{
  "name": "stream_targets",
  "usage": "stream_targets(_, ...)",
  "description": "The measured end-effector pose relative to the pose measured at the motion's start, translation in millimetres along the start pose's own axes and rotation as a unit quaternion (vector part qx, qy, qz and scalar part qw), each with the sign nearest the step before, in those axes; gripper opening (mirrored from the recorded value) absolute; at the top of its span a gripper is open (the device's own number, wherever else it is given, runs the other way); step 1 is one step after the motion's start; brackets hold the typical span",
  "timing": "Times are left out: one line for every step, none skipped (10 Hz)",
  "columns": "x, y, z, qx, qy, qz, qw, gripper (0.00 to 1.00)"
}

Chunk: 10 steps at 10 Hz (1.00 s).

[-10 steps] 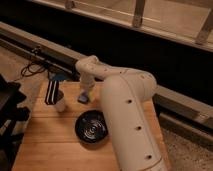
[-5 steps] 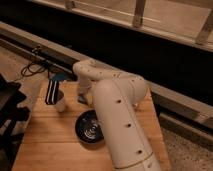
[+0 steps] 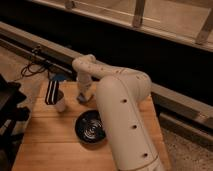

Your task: Place the white sponge in the ceramic bowl

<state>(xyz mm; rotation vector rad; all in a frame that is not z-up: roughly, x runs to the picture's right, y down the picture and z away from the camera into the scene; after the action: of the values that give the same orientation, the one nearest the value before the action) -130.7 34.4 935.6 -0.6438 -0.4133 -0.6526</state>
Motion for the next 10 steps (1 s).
stream_targets(-1, 2, -2, 0.000, 0.001, -0.001, 1.0000, 0.13)
stream_targets(-3, 3, -5, 0.004, 0.001, -0.001, 1.0000, 0.12)
stream_targets(-5, 5, -12, 0.008, 0.002, -0.001, 1.0000, 0.12)
stream_targets(-7, 10, -26, 0.012, 0.004, 0.002, 0.9999, 0.12)
stream_targets(-10, 14, -39, 0.016, 0.005, 0.003, 0.9999, 0.12)
stream_targets(-12, 18, -50, 0.019, 0.007, 0.004, 0.9998, 0.12)
stream_targets(-15, 25, -60, 0.023, 0.010, 0.007, 0.9997, 0.12)
stream_targets(-19, 31, -65, 0.024, 0.010, 0.009, 0.9996, 0.12)
stream_targets(-21, 37, -70, 0.025, 0.011, 0.011, 0.9996, 0.12)
stream_targets(-22, 42, -77, 0.025, 0.013, 0.013, 0.9995, 0.12)
